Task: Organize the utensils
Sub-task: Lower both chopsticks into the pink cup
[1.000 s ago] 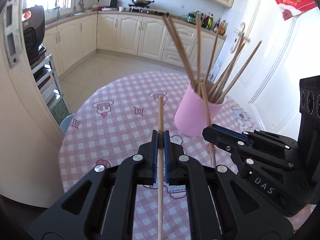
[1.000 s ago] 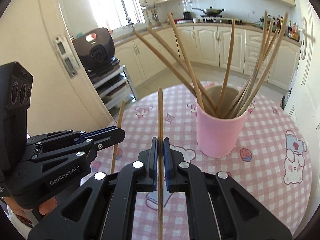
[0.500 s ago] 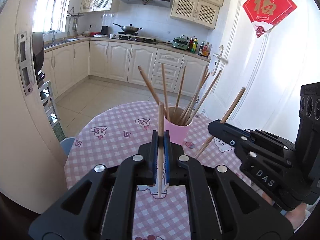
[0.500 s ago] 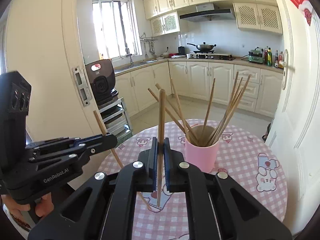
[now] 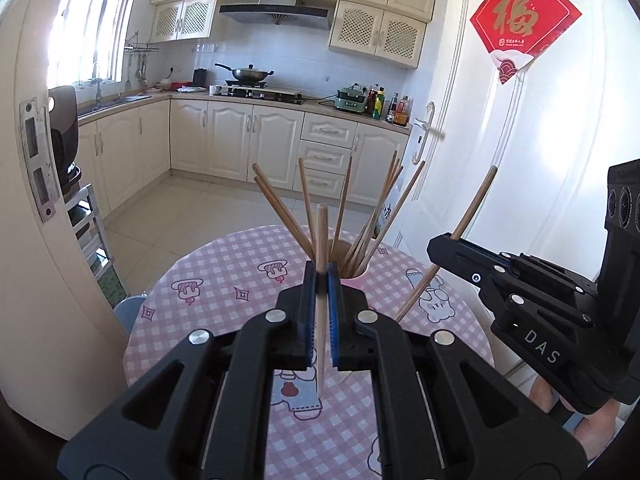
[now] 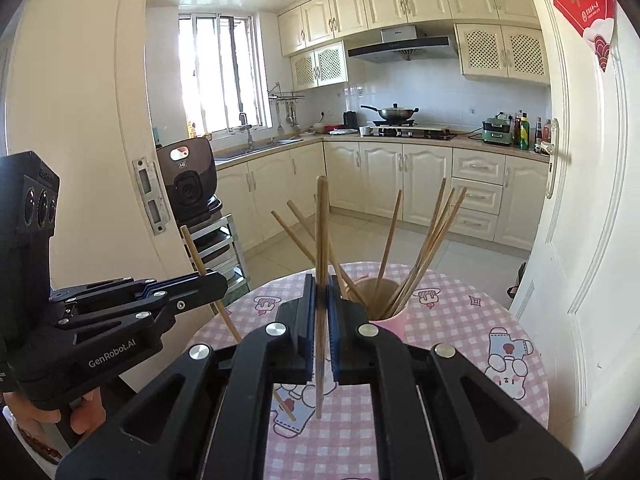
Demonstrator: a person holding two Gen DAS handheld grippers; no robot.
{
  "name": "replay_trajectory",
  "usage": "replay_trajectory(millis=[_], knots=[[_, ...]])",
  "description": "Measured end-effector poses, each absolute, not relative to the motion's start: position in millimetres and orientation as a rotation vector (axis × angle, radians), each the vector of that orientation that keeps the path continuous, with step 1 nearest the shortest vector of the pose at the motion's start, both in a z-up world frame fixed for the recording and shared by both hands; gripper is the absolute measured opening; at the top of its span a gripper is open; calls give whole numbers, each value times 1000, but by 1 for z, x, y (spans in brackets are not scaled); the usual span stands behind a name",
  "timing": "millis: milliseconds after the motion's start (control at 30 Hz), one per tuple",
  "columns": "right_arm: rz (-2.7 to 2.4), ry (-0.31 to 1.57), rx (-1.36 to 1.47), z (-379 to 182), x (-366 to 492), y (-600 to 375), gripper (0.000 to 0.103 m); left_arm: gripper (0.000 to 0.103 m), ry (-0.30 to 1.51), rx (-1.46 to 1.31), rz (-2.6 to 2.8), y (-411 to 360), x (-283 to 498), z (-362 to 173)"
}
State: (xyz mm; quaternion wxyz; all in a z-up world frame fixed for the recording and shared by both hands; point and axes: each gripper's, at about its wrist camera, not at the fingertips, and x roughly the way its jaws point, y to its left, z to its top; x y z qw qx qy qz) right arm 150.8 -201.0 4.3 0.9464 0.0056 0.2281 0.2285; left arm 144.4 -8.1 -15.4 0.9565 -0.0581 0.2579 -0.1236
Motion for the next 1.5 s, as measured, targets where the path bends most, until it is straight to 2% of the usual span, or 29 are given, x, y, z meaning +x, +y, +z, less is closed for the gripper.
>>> replay_trajectory(millis=[500,667,933,1300,1500], knots=[[374,281,-1,55,178,-214,4,6,301,-153,-245,-32,183,46],[338,234,-6,53,188,-214,4,6,244,-134,-246,-44,196,46],[334,275,-2,31,212,-212,4,6,219,-104,-230,-53,210,26],[346,335,22,15,224,-215,4,6,198,-121,-226,-51,216,37],[348,362,19,6,225,-214,5,6,191,-120,-221,-53,220,26]])
